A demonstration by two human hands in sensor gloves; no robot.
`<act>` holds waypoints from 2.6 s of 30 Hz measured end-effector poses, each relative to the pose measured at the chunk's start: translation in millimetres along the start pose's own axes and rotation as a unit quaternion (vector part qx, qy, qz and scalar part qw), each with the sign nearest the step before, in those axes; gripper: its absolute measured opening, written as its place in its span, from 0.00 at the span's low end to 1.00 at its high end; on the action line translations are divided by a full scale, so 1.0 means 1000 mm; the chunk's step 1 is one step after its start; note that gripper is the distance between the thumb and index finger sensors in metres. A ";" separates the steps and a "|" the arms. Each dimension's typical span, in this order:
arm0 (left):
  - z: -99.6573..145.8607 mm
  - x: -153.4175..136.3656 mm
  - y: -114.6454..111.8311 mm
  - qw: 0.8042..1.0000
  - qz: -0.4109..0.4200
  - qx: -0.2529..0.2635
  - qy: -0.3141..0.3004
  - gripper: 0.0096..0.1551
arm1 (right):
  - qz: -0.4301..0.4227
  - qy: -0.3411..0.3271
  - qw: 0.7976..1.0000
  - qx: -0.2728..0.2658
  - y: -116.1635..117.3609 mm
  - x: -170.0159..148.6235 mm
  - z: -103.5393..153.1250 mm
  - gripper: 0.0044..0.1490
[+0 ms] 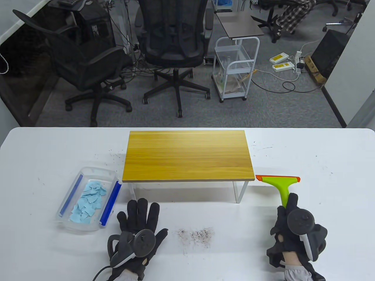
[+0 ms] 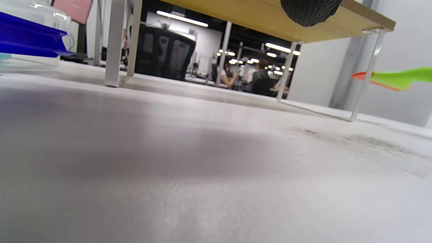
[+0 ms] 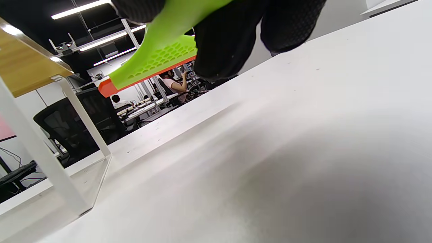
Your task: Scrape paper scraps from tabletop organizer into plastic storage box
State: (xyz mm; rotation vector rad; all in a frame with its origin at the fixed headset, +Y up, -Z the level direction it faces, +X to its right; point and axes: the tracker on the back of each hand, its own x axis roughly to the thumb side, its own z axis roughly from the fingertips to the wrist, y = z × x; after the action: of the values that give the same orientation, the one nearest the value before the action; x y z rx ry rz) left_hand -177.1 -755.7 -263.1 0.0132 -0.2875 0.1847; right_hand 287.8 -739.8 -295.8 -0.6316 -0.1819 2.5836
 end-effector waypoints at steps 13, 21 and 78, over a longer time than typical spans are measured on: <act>0.001 0.004 0.002 1.000 0.016 0.009 -0.007 0.51 | 0.054 0.090 0.992 0.065 0.005 0.023 -0.051 0.40; 0.001 0.001 0.005 1.000 0.017 0.018 0.003 0.51 | 0.100 0.106 0.986 0.079 0.018 0.022 -0.061 0.40; 0.006 0.025 0.000 0.997 -0.077 -0.020 -0.005 0.57 | 0.289 -0.267 0.919 0.034 0.064 0.091 0.099 0.60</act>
State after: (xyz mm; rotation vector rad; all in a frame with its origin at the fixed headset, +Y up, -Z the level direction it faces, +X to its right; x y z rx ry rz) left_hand -155.5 -751.0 -249.8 -0.0042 -0.2983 0.0266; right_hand 144.1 -755.2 -259.4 0.0959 -0.0828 3.2710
